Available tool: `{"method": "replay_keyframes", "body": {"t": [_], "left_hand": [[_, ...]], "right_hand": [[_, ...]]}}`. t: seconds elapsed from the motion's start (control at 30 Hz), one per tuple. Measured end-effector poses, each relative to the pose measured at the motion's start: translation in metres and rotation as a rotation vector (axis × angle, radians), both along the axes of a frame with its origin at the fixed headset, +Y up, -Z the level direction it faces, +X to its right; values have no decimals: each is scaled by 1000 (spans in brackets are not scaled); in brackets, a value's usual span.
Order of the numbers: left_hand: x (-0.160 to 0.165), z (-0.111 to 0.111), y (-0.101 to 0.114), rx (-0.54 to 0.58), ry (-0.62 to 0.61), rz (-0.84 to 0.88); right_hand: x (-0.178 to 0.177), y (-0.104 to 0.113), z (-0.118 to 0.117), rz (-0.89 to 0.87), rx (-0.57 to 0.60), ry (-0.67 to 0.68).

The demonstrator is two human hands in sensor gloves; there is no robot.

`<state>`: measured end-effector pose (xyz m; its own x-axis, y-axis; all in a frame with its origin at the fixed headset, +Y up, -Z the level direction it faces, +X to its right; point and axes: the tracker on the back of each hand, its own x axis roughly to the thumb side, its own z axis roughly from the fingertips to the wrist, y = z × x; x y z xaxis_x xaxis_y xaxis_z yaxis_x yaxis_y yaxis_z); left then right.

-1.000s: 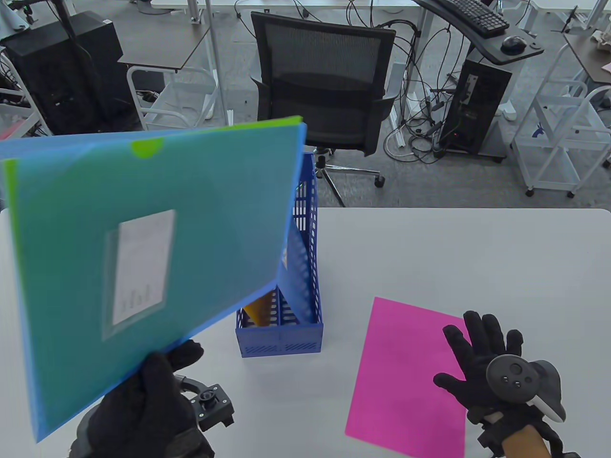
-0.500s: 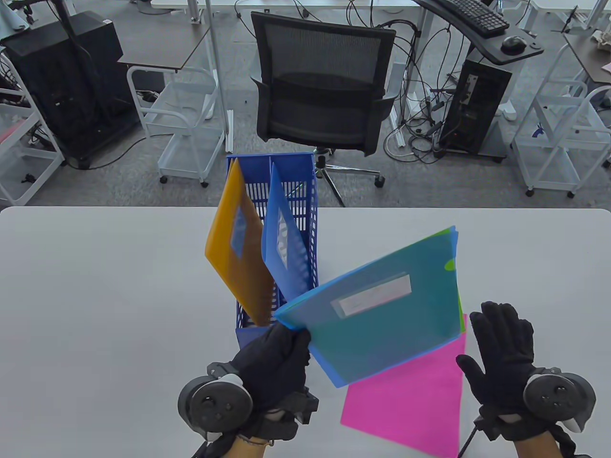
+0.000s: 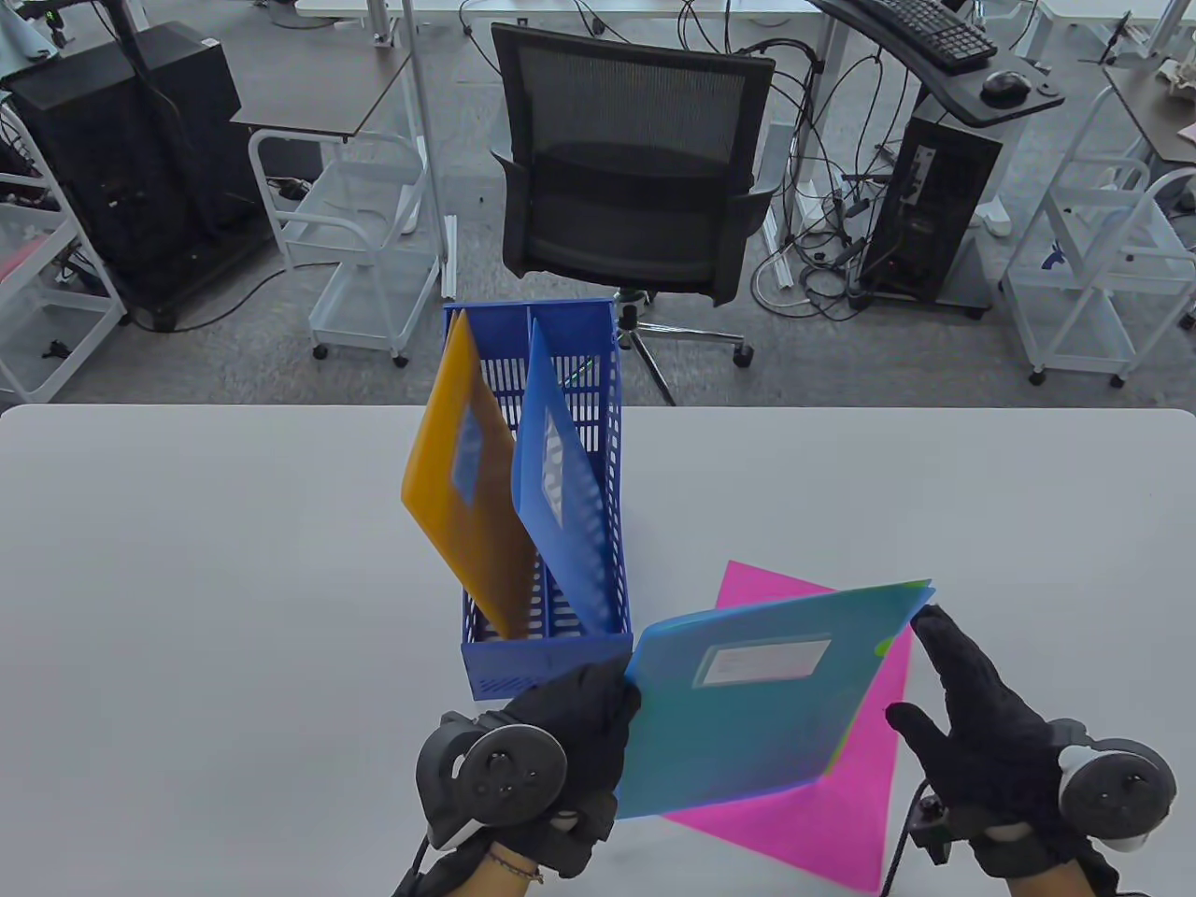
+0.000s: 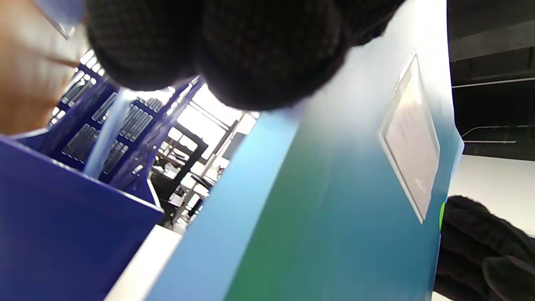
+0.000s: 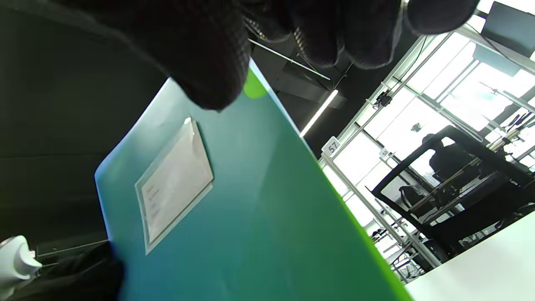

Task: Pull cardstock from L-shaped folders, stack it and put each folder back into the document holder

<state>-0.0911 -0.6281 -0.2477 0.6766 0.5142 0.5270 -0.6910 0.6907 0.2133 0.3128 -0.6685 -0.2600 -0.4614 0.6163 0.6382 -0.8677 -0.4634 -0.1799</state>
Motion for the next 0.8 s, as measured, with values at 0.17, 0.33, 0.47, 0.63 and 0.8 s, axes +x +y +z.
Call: {"method": "replay_keyframes", "body": {"t": [0.17, 0.33, 0.47, 0.63, 0.8], "left_hand": [[0, 1, -3, -23, -50, 71], [2, 0, -5, -33, -72, 97], [0, 0, -6, -8, -43, 111], [0, -5, -15, -126, -28, 120], [3, -10, -22, -185, -77, 175]], "right_hand": [[-6, -3, -2, -98, -56, 102], [-9, -3, -2, -256, -114, 126], [-7, 0, -1, -249, -120, 125], [-5, -1, -2, -314, -132, 139], [-3, -3, -3, -382, -137, 180]]}}
